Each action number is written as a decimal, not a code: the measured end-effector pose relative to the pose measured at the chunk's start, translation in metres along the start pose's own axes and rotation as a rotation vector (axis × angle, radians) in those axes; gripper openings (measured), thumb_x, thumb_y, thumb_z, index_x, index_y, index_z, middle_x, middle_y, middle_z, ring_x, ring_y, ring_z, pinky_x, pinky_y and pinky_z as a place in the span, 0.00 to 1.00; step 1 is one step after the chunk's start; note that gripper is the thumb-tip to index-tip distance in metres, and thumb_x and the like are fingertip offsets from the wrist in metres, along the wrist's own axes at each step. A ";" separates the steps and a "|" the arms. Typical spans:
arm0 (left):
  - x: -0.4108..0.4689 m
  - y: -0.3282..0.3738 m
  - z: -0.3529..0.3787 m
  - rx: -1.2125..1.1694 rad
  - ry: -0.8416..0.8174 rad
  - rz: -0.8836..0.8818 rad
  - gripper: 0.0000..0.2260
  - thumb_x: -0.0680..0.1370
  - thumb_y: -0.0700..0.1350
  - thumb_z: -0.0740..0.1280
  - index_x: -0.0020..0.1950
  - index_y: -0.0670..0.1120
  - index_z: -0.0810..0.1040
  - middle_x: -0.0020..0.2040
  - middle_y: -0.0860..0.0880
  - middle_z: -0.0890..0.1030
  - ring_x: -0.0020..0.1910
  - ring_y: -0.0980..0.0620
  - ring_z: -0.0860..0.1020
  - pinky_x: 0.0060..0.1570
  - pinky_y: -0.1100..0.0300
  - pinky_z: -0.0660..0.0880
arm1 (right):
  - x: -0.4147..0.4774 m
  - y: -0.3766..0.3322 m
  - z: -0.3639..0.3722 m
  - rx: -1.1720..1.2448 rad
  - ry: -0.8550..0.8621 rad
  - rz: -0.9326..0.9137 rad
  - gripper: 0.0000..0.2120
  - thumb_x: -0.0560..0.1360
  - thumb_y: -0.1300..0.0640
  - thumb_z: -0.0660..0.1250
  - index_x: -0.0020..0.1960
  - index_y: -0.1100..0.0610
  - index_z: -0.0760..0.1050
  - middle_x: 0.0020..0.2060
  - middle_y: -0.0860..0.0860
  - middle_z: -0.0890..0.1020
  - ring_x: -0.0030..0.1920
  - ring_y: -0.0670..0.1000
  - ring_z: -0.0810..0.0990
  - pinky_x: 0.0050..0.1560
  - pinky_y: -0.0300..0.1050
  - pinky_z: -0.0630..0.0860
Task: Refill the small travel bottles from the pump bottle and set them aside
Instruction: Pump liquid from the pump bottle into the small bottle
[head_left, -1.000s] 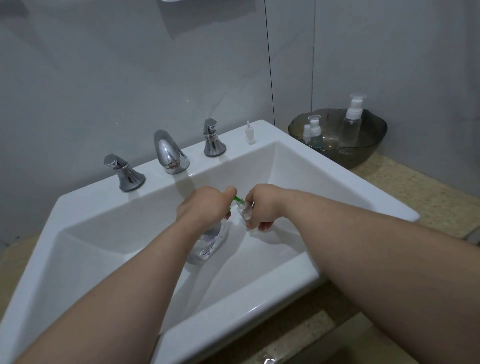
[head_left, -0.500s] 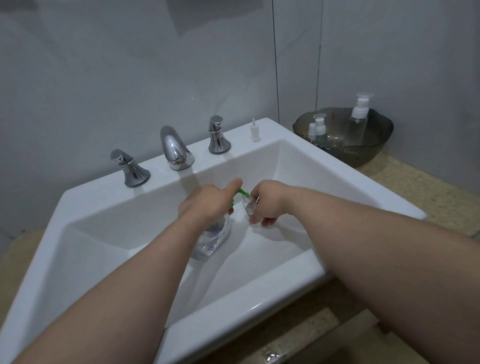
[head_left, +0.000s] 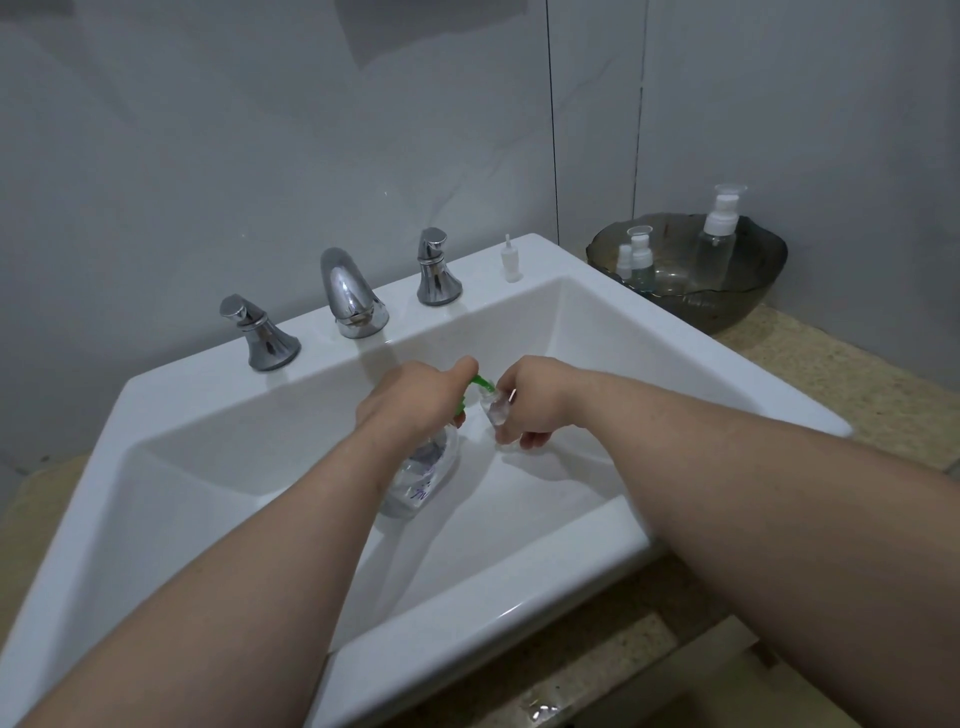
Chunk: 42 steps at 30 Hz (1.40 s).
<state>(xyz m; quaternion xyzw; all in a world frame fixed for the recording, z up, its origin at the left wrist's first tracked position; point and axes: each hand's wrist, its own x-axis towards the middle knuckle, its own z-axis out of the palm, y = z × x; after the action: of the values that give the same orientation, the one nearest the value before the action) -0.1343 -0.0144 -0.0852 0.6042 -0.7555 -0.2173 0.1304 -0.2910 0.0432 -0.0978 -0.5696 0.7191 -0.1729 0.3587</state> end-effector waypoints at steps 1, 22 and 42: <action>0.000 0.001 0.000 0.000 0.000 0.004 0.27 0.75 0.64 0.59 0.32 0.46 0.85 0.31 0.51 0.80 0.37 0.46 0.79 0.39 0.56 0.69 | 0.000 0.000 0.000 -0.008 -0.001 -0.003 0.12 0.74 0.63 0.77 0.54 0.59 0.80 0.42 0.54 0.84 0.35 0.52 0.85 0.39 0.43 0.83; 0.004 -0.003 0.001 0.014 -0.025 0.066 0.25 0.75 0.61 0.59 0.33 0.46 0.85 0.34 0.51 0.82 0.37 0.45 0.79 0.41 0.55 0.71 | 0.001 0.001 0.002 0.002 -0.043 0.011 0.11 0.73 0.63 0.78 0.53 0.60 0.80 0.43 0.56 0.86 0.42 0.55 0.89 0.48 0.47 0.86; -0.004 -0.018 -0.006 -0.130 -0.006 0.050 0.34 0.70 0.75 0.54 0.35 0.48 0.85 0.39 0.53 0.86 0.44 0.49 0.81 0.55 0.51 0.76 | -0.004 -0.004 0.004 0.097 -0.014 -0.066 0.12 0.78 0.61 0.72 0.58 0.53 0.74 0.53 0.57 0.80 0.40 0.57 0.85 0.45 0.49 0.86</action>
<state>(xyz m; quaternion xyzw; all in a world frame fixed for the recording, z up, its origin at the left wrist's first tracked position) -0.1151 -0.0145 -0.0880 0.5747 -0.7551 -0.2644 0.1723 -0.2850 0.0463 -0.0964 -0.5761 0.6881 -0.2152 0.3850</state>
